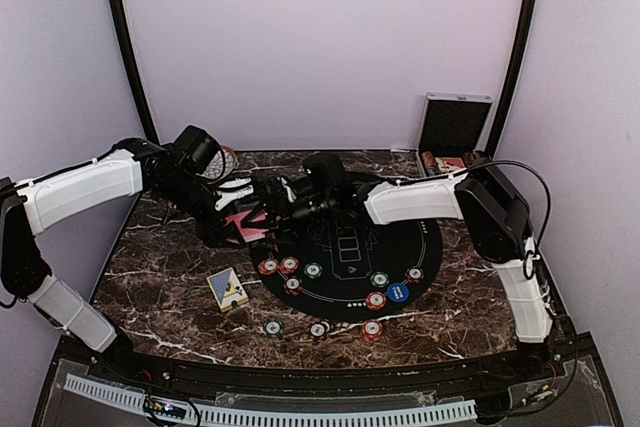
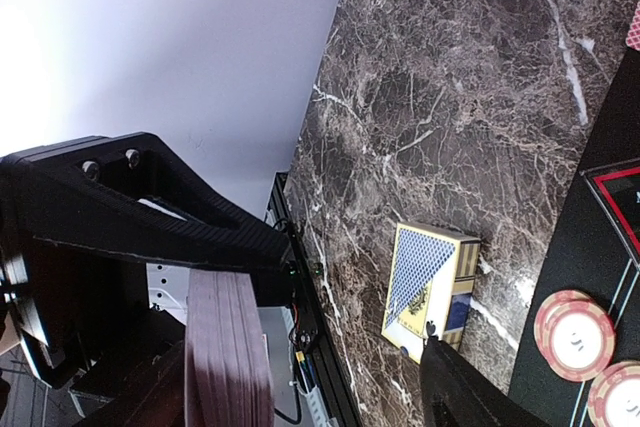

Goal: Distribute texas hold em gaming equipment

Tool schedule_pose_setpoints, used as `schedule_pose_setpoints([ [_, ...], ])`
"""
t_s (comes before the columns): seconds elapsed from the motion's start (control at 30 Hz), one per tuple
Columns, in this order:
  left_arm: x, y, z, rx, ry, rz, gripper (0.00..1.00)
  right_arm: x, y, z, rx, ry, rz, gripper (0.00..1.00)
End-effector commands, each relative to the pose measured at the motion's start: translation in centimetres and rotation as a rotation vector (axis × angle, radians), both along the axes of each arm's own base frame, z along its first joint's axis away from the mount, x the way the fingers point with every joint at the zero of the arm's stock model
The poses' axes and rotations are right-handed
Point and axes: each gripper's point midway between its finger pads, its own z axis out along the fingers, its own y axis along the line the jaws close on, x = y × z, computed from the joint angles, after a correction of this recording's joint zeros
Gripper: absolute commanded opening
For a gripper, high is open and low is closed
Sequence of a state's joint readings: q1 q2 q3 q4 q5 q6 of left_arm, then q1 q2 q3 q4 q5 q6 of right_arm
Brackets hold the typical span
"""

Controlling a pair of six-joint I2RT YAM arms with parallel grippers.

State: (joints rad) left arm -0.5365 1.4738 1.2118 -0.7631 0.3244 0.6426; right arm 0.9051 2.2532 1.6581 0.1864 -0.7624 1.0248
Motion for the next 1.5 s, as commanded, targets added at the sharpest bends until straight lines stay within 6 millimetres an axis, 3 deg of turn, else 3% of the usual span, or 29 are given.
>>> schedule_pose_setpoints([
  [0.0, 0.0, -0.5, 2.0, -0.05, -0.027, -0.009, 0.0, 0.9, -1.4, -0.3, -0.031, -0.012, -0.037, 0.74],
  [0.47, 0.0, -0.3, 1.4, -0.034, -0.027, -0.007, 0.0, 0.3, -2.3, 4.7, 0.043, -0.053, -0.033, 0.56],
  [1.0, 0.1, -0.1, 1.1, -0.021, -0.03, -0.005, 0.0, -0.2, -3.0, 5.6, 0.04, -0.057, -0.034, 0.25],
  [1.47, 0.1, 0.2, 0.6, 0.0, -0.03, -0.002, 0.0, -0.6, -3.4, 7.2, 0.069, -0.059, -0.032, 0.09],
])
